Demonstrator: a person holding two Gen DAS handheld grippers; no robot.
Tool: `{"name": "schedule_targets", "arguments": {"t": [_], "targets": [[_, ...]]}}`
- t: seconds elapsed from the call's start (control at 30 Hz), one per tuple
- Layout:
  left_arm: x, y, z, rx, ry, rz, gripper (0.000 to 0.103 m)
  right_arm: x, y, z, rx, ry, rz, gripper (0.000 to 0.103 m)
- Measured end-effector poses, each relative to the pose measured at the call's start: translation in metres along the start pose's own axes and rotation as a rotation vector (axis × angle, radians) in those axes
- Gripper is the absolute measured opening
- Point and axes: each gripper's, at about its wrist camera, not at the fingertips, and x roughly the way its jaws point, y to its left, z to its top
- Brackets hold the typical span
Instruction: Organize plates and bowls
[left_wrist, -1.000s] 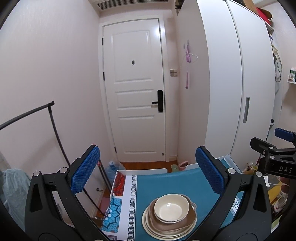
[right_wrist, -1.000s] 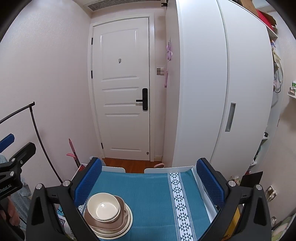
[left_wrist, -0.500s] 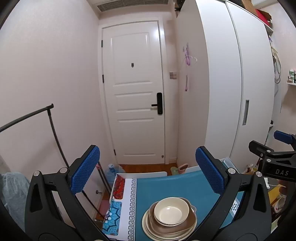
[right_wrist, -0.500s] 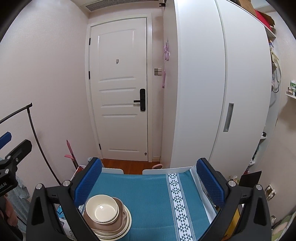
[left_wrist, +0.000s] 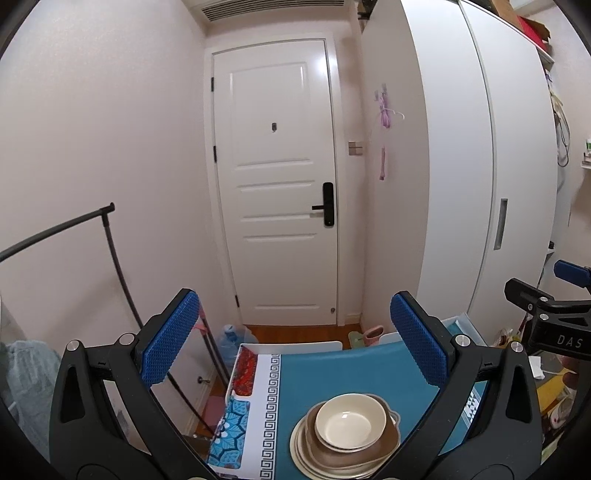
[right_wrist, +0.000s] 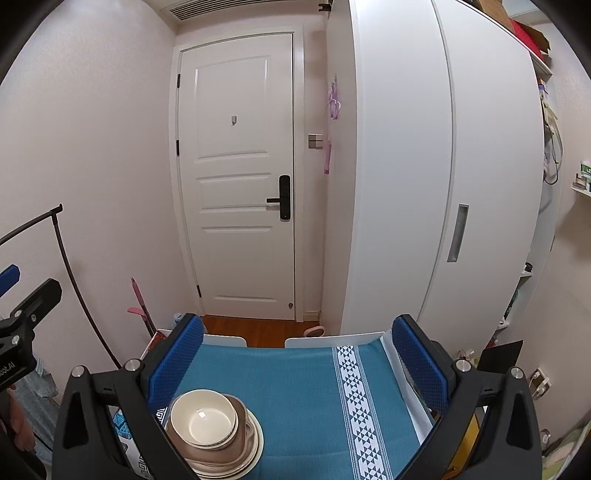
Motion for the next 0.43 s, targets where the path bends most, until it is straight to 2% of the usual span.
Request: {"name": "schedule_targets", "arguments": {"t": [0.23, 0.43], "targets": [[0.004, 0.0, 0.0, 0.02, -0.026, 0.041, 0.103, 0.007, 0.004, 0.001, 0.001, 0.005, 0.001, 0.102], [0.016, 0.003, -0.001, 0.021, -0.022, 0.04, 0.103, 0.017, 0.004, 0.003, 0.006, 0.021, -0.001, 0.102]]}}
